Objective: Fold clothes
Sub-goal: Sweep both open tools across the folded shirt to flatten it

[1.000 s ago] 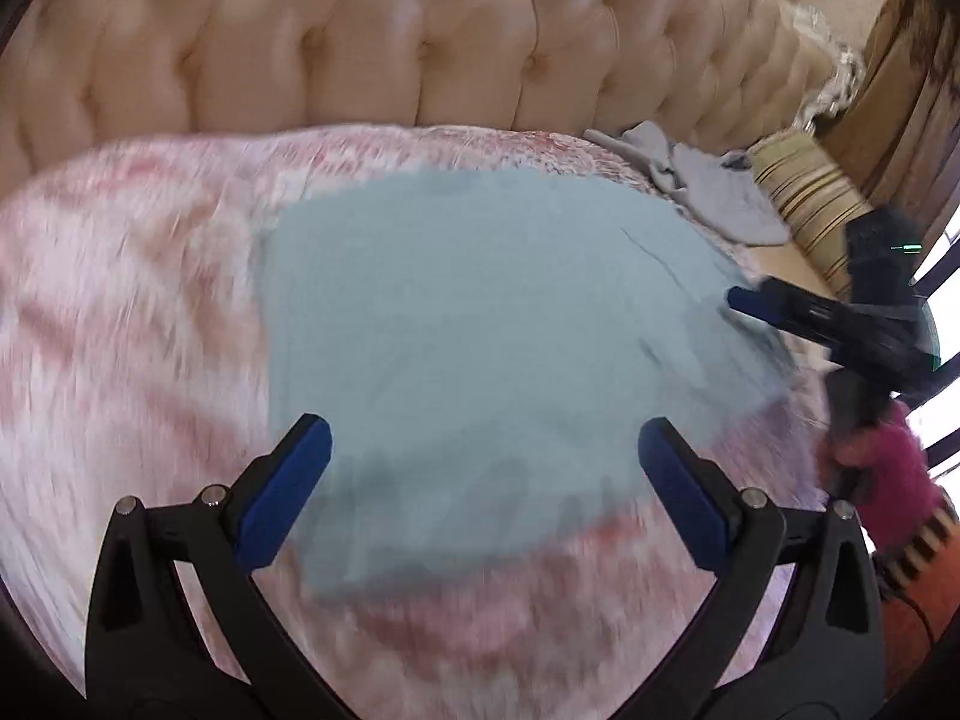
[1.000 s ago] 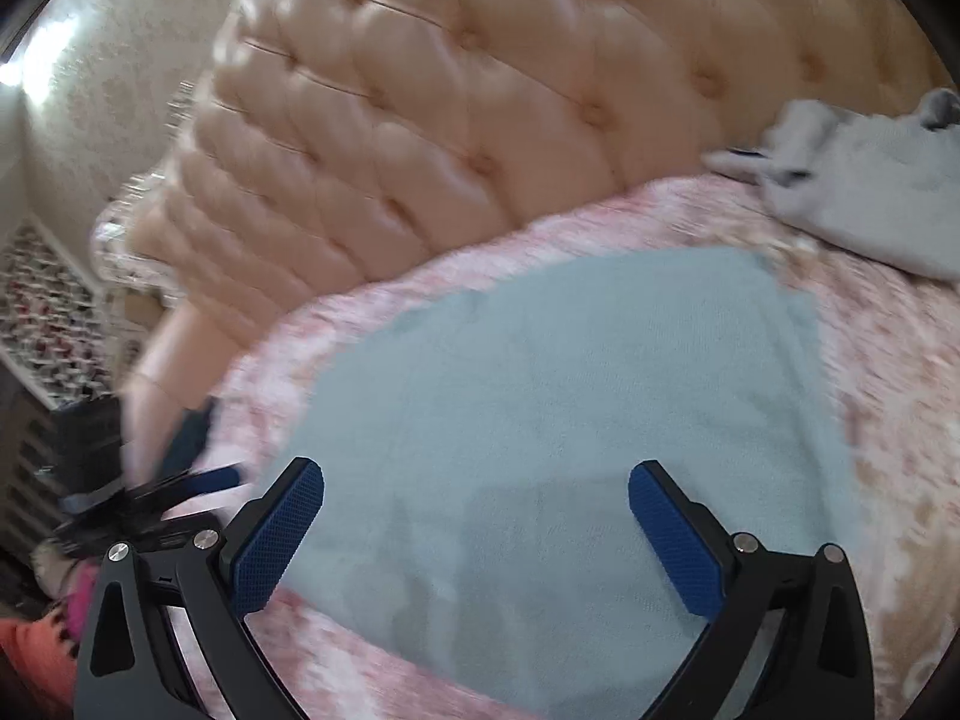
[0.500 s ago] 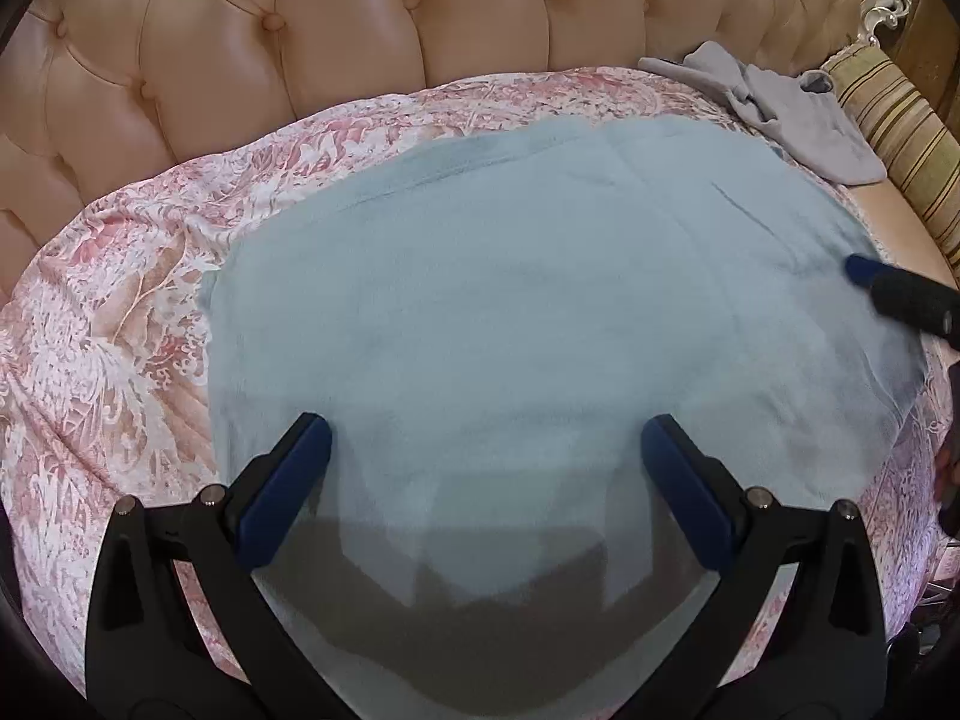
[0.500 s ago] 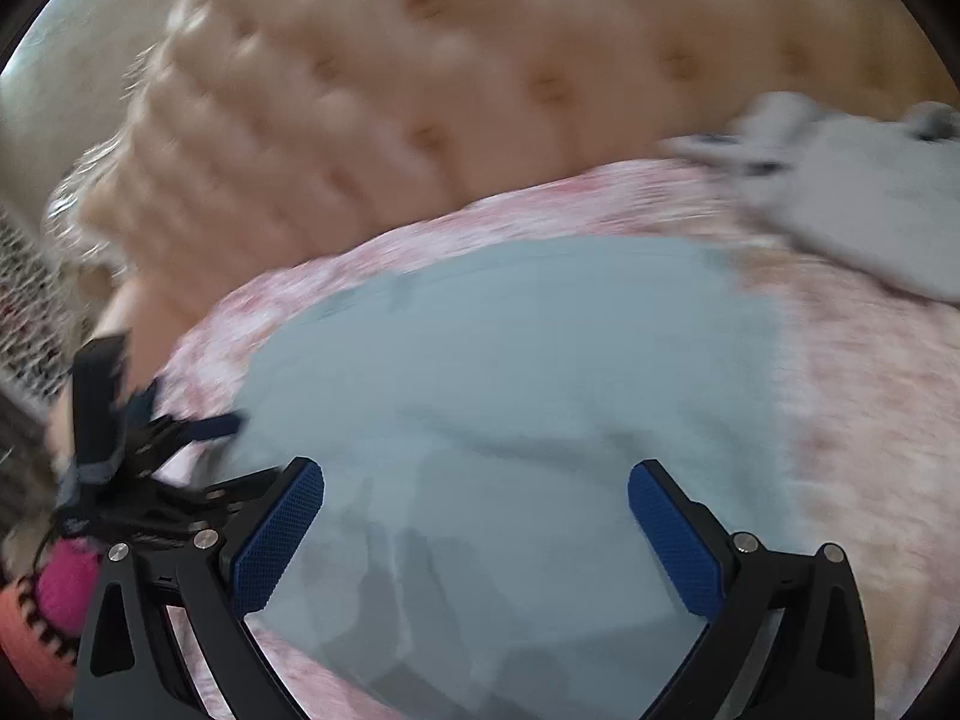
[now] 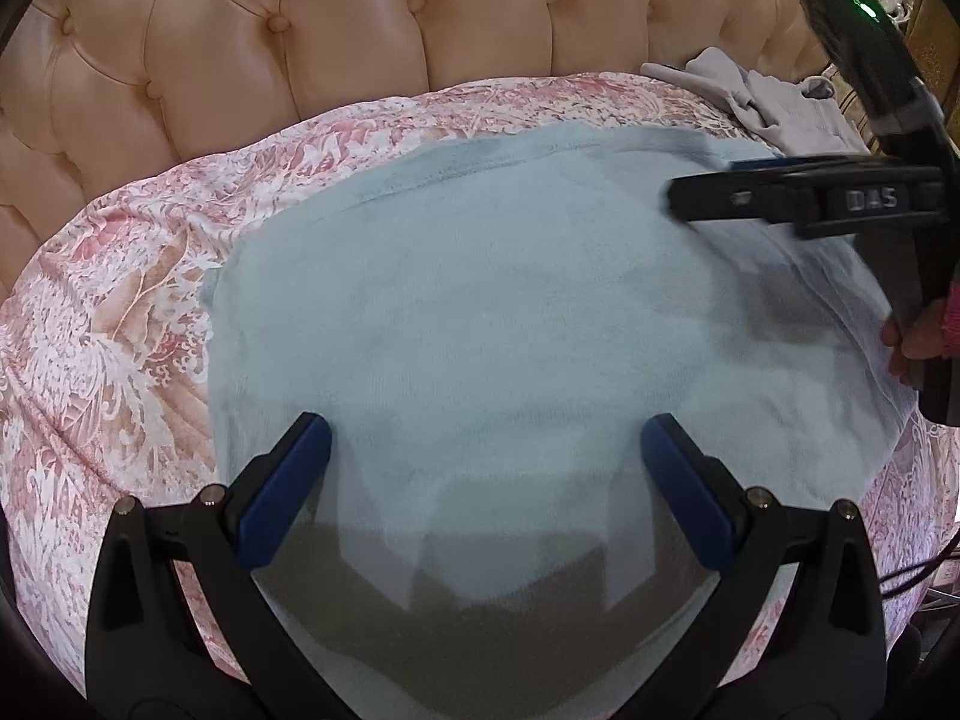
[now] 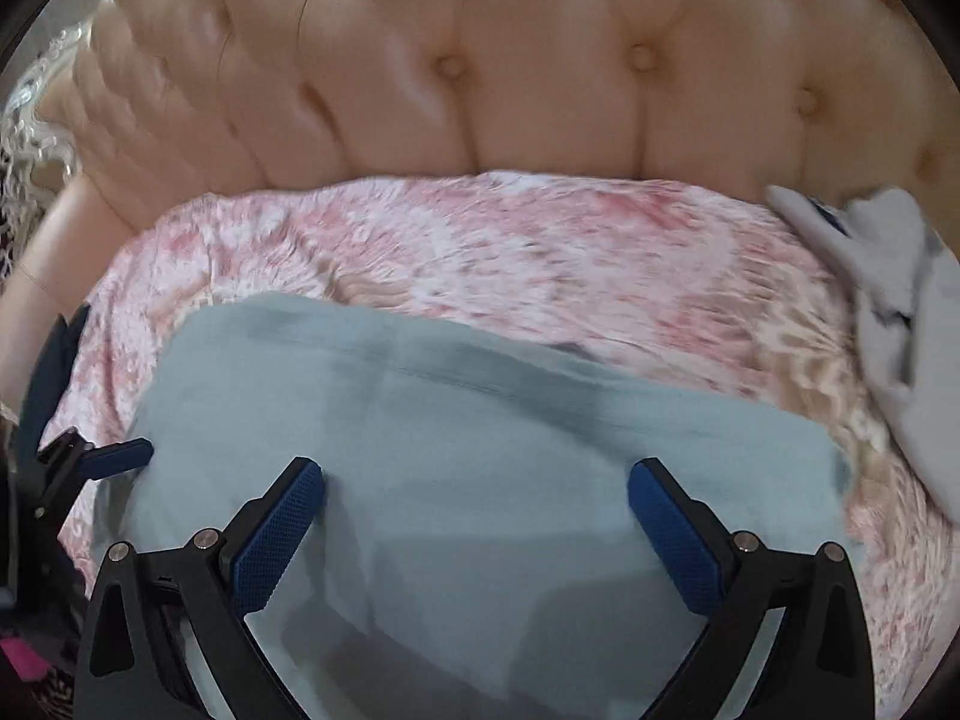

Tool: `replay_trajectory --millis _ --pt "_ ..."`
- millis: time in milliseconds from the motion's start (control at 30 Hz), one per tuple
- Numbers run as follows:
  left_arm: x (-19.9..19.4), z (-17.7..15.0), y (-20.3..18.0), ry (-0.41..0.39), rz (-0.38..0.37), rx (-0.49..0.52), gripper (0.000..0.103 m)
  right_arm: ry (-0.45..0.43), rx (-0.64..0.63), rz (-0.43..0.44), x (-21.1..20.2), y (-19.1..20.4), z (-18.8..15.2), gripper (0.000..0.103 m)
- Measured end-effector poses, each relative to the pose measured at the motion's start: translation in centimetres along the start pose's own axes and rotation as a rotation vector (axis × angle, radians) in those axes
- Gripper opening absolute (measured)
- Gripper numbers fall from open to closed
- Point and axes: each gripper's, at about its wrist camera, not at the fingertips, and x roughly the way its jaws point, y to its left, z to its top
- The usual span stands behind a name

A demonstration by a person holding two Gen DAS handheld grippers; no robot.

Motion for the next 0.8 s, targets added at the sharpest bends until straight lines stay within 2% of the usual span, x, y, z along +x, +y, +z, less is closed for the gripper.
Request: replay_trajectory --millis 100,133,267,333,433,533,567,667,800 --pt "-0.1 -0.3 0.0 -0.02 0.005 -0.003 0.103 -0.025 0.072 -0.029 -1.4 -1.7 -1.0 0.103" --pt "-0.1 -0.4 0.0 -0.027 0.007 -0.007 0.103 -0.033 0.064 -0.067 -1.6 -1.1 -0.9 0.103" --pt "-0.2 -0.7 0.2 -0.047 0.014 -0.02 0.103 -0.044 -0.1 -0.13 -0.6 4.2 0.9 0.103" --pt "-0.2 -0.7 0.2 -0.045 0.013 -0.021 0.103 -0.002 -0.179 -0.142 1.5 6.6 2.0 0.103" --pt "-0.1 -0.5 0.2 -0.033 0.009 -0.019 0.103 0.082 -0.158 -0.096 4.1 6.3 2.1 0.103" --pt "-0.8 0.1 0.5 -0.023 -0.008 -0.019 0.103 0.03 -0.03 -0.028 1.8 3.8 2.2 0.103" --pt "-1.4 0.4 0.8 -0.042 -0.017 -0.019 0.103 -0.005 -0.024 -0.044 0.4 3.4 2.1 0.103" --pt "-3.0 2.1 1.6 -0.121 0.012 -0.009 0.103 -0.064 -0.086 -0.177 -3.3 2.9 0.0 0.103" --pt "-0.4 4.0 2.8 -0.051 0.021 -0.058 0.103 -0.078 -0.124 -0.327 -4.9 2.3 -4.1 0.103"
